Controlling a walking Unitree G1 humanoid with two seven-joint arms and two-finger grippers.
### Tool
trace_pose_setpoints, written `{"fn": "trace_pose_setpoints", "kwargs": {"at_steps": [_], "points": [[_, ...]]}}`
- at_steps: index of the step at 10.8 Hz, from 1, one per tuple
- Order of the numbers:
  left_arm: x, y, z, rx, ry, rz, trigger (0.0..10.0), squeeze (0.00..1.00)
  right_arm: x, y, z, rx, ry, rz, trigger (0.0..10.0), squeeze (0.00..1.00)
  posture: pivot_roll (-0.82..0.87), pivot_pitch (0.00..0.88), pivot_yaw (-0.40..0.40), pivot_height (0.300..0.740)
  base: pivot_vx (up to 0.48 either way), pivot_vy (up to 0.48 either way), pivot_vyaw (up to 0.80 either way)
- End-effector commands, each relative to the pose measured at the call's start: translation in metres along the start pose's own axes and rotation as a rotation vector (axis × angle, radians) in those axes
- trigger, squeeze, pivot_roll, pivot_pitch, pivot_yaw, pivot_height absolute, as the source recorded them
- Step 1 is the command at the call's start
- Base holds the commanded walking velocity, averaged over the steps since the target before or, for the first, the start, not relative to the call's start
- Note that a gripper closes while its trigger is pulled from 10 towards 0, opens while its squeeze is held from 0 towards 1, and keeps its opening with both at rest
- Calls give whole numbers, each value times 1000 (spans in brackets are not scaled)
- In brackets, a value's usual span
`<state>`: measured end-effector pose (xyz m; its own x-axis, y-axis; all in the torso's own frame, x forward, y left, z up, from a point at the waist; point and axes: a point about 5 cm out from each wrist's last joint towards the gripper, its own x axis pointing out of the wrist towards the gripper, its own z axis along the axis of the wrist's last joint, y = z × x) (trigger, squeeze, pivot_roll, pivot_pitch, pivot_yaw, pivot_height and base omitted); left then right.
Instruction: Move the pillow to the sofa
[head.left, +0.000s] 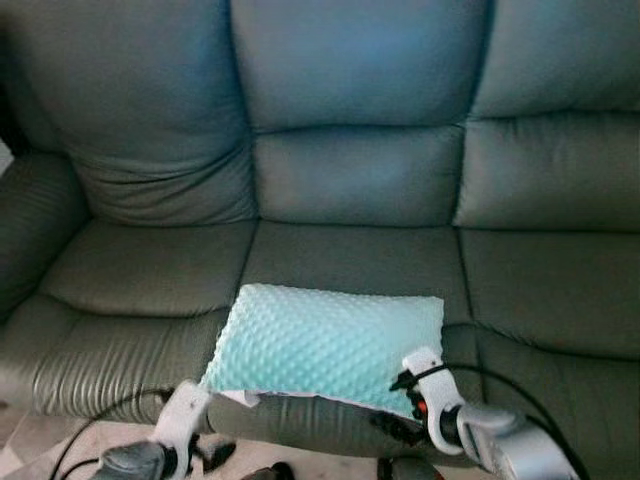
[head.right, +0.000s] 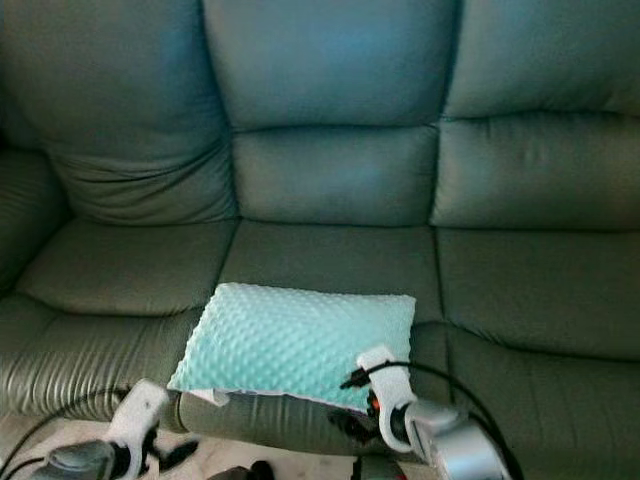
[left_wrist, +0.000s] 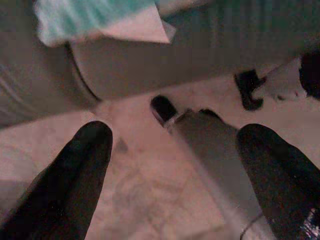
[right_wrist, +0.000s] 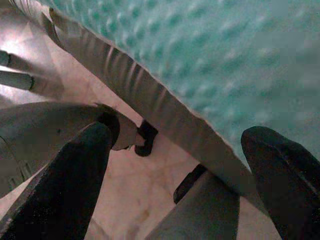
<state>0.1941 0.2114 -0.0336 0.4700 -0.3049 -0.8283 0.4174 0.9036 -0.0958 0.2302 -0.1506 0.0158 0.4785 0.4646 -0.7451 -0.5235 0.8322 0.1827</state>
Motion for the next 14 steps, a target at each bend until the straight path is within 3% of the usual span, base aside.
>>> {"fn": "trace_pose_setpoints", "kwargs": {"at_steps": [1, 3, 6, 10, 14], "points": [[2, 0, -12, 1, 50, -1, 10000, 0, 5, 3, -3, 2, 10, 0, 10000, 0, -220, 185, 119, 740, 0, 0, 0], [19, -6, -7, 25, 84, 1, 10000, 0, 12, -6, -6, 19, 17, -39, 10000, 0, -231, 207, 118, 740, 0, 0, 0], [37, -10, 7, 16, 26, 98, 10000, 0, 21, -11, -11, 35, 18, -64, 10000, 0, -244, 227, 119, 740, 0, 0, 0], [47, -12, 23, -6, -11, 204, 10000, 0, 40, -15, -20, 81, 23, -117, 10000, 0, -238, 254, 127, 740, 0, 0, 0], [55, -26, 49, -58, -94, 202, 10000, 0, 35, -40, -13, 68, -51, -293, 10000, 0, -239, 260, 134, 740, 0, 0, 0]]}}
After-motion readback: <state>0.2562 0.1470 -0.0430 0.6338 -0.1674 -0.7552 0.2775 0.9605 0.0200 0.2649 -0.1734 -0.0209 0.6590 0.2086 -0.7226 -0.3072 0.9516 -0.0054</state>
